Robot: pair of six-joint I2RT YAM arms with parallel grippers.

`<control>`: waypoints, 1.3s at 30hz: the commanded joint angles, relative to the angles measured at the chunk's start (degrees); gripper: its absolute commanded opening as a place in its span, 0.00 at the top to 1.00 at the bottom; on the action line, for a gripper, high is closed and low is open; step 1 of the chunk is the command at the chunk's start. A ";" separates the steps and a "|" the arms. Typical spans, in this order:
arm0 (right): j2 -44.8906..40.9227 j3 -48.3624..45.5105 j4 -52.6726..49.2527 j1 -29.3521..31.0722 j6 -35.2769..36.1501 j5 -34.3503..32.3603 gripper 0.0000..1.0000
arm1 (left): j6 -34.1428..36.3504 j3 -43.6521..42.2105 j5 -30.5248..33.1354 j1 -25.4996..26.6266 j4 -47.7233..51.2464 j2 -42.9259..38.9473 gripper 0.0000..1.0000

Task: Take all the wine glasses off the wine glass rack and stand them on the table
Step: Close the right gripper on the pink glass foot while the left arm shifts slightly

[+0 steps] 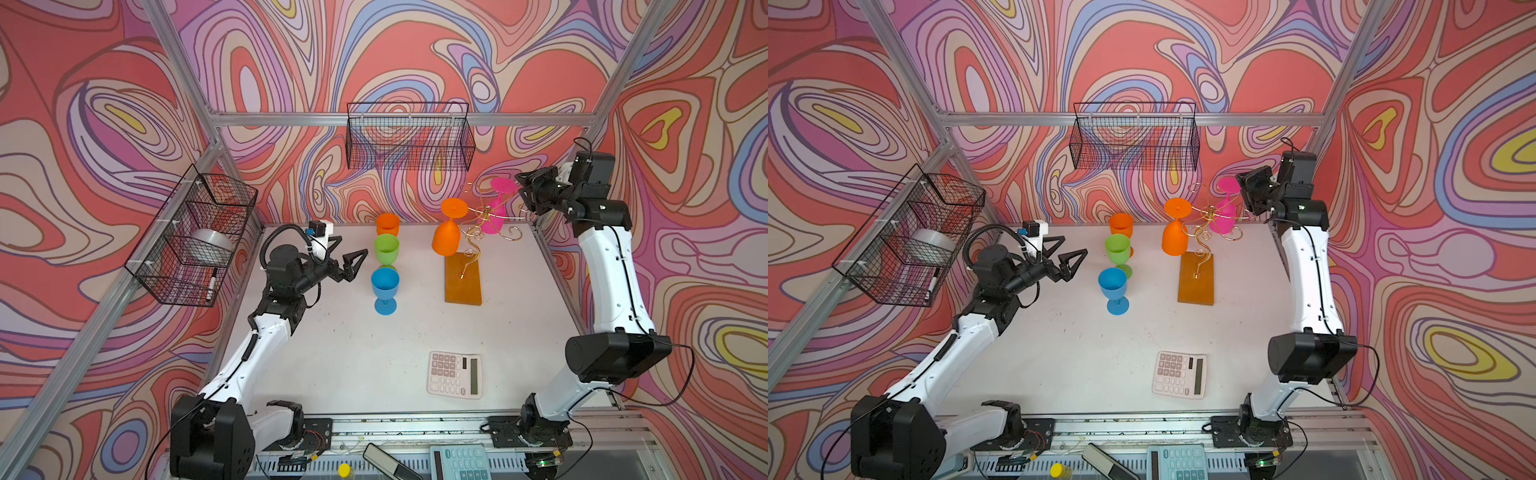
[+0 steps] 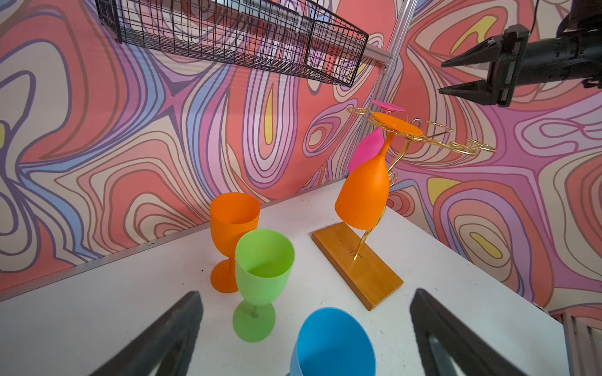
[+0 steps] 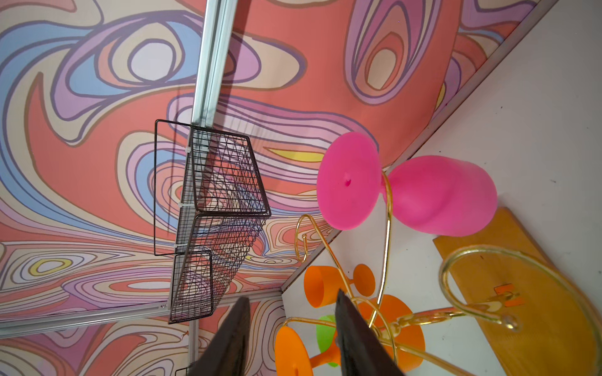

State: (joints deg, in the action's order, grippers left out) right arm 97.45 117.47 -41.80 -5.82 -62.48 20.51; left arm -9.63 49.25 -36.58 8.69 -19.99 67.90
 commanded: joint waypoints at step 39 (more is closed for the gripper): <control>7.82 -1.15 1.39 0.82 -6.59 -3.37 0.64 | 7.92 -0.46 4.04 5.54 1.53 -2.52 0.00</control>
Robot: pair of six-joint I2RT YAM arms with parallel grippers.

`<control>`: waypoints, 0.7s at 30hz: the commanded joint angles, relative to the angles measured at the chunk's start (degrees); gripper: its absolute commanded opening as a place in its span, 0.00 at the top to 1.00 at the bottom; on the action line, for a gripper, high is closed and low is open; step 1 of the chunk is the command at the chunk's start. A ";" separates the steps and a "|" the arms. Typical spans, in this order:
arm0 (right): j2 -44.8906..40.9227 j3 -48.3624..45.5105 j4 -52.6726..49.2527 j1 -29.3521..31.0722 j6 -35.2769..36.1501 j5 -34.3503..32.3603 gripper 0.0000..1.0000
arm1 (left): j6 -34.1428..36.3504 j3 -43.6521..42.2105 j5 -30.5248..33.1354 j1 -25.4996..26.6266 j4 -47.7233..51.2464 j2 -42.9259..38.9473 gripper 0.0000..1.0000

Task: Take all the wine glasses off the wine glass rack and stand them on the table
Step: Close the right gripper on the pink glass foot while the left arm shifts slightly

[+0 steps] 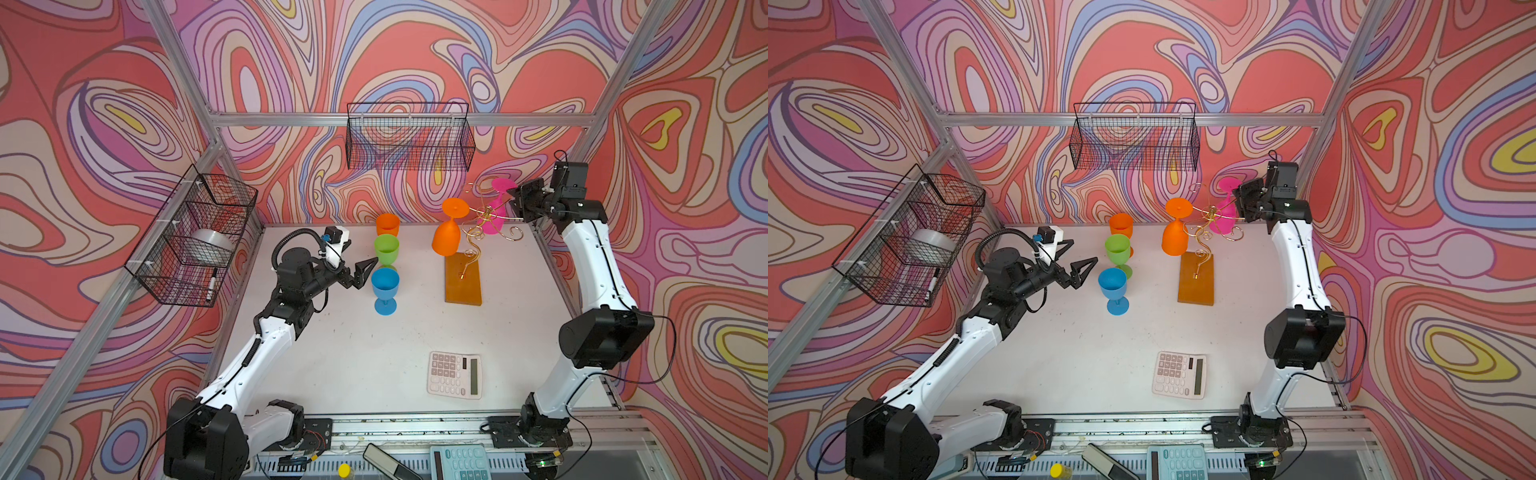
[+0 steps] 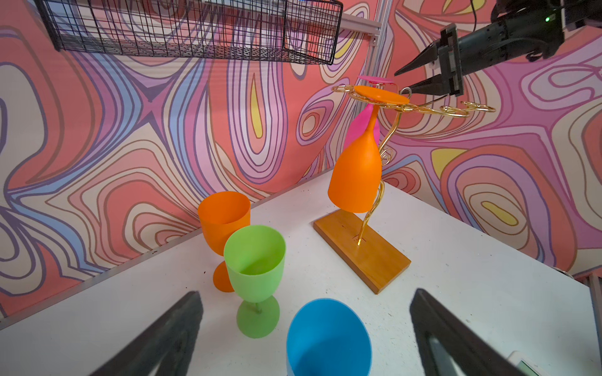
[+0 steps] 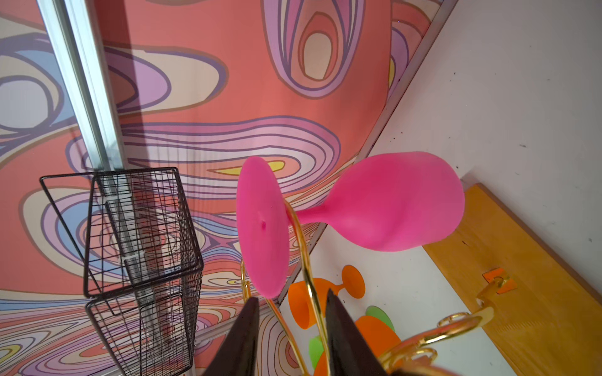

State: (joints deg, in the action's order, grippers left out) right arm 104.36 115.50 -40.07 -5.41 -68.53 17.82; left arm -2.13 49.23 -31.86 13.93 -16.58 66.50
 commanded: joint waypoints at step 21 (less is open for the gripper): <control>3.85 1.94 7.42 1.11 -3.80 -1.34 0.75 | 0.05 -0.39 -0.37 0.23 -1.62 -1.67 0.00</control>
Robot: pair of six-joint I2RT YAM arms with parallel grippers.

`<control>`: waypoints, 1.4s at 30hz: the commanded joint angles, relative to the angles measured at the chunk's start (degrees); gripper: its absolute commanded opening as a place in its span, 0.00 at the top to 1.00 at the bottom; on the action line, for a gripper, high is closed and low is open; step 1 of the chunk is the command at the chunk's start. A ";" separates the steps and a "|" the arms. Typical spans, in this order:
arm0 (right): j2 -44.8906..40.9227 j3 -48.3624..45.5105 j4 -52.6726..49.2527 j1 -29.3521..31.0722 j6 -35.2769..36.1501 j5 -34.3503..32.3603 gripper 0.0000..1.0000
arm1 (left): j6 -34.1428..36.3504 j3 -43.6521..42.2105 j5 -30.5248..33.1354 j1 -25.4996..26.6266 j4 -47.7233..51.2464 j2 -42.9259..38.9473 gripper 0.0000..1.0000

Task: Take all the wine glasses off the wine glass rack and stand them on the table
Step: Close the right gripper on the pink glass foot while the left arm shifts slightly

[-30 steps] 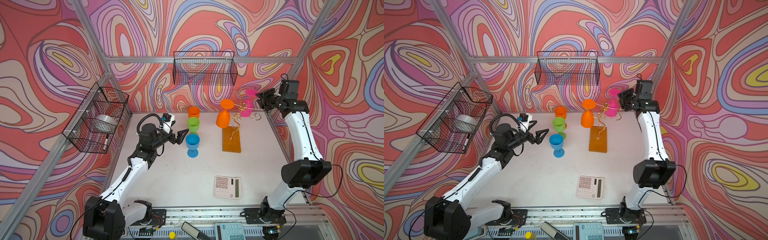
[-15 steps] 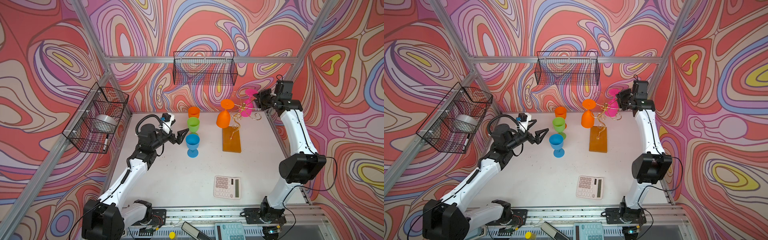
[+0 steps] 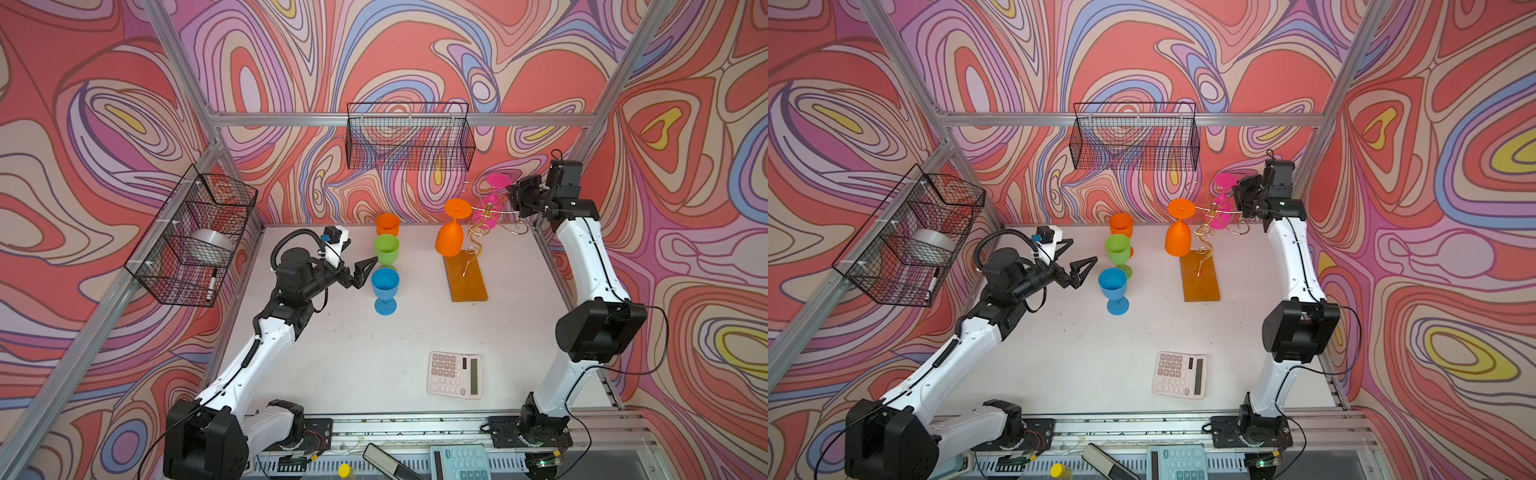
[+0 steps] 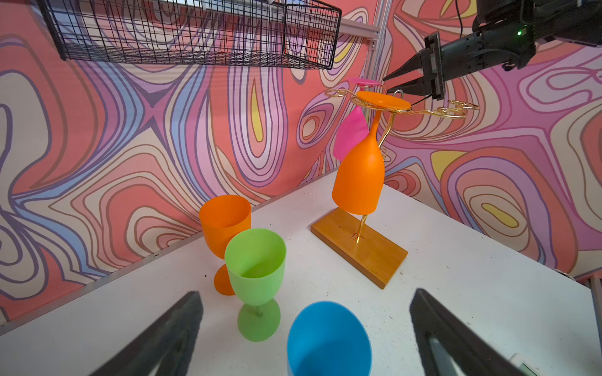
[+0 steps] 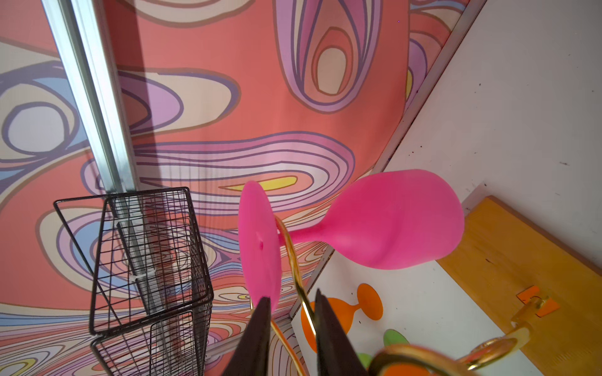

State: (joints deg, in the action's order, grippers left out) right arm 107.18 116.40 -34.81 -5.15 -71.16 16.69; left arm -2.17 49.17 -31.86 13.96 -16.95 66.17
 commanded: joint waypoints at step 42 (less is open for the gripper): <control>-0.43 1.70 0.82 2.59 -0.65 -0.95 0.74 | -0.92 -0.03 -0.66 0.26 -1.13 -1.40 0.00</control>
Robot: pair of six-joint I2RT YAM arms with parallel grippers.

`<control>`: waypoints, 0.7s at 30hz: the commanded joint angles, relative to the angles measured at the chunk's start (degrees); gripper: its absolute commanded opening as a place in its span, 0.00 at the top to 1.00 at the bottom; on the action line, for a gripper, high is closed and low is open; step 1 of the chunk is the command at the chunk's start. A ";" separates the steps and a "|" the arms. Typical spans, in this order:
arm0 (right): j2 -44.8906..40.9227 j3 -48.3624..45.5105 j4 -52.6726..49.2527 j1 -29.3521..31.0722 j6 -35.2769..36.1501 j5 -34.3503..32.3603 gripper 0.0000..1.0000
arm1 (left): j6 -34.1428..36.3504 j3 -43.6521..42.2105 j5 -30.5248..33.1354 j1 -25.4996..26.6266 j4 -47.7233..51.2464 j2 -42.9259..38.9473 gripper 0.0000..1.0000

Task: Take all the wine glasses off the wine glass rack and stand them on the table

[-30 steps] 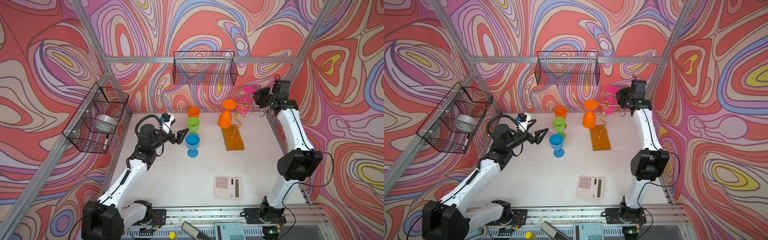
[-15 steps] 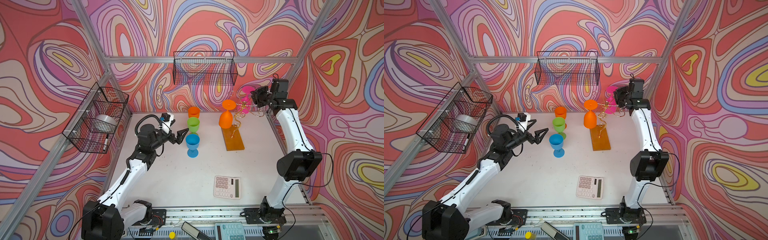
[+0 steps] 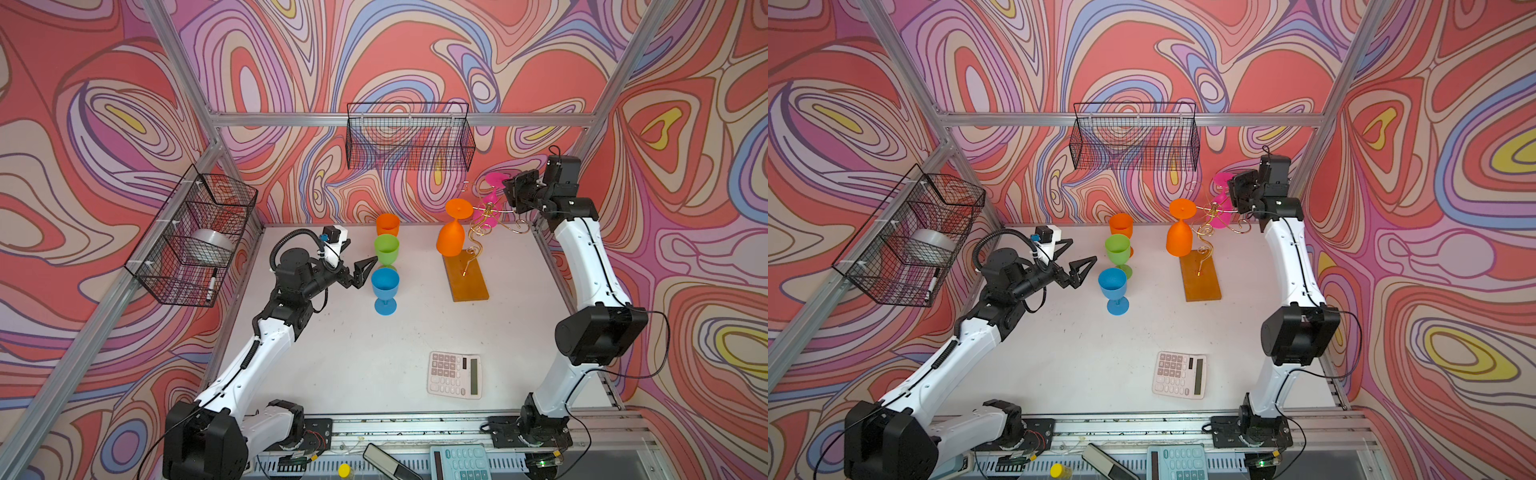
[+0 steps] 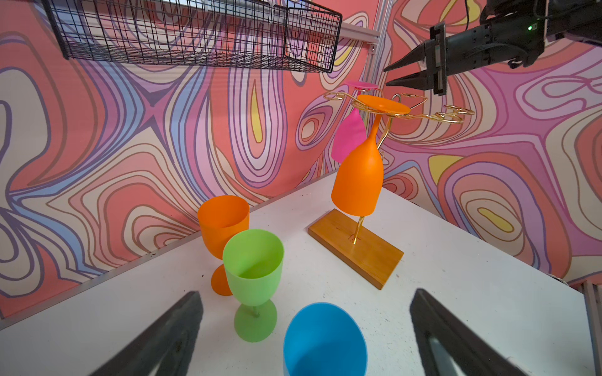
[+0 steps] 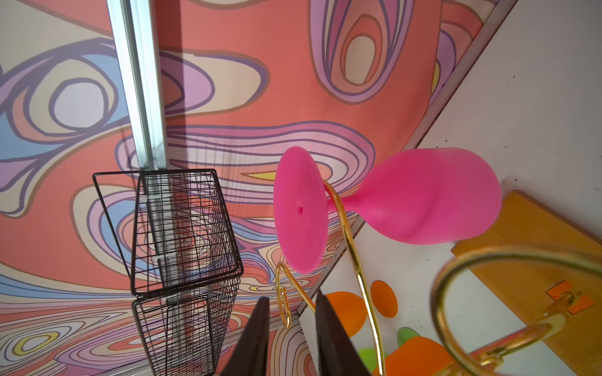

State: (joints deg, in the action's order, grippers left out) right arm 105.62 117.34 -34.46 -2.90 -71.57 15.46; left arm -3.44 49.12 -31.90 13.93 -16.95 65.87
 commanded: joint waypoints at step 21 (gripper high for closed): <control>5.75 4.42 1.63 0.69 -0.41 -0.43 0.70 | 0.65 0.02 -0.17 0.29 -0.72 -1.39 0.00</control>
State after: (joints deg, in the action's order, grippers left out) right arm 109.67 119.77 -34.00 -2.55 -71.72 15.86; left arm -3.42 49.12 -31.86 13.96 -16.93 65.82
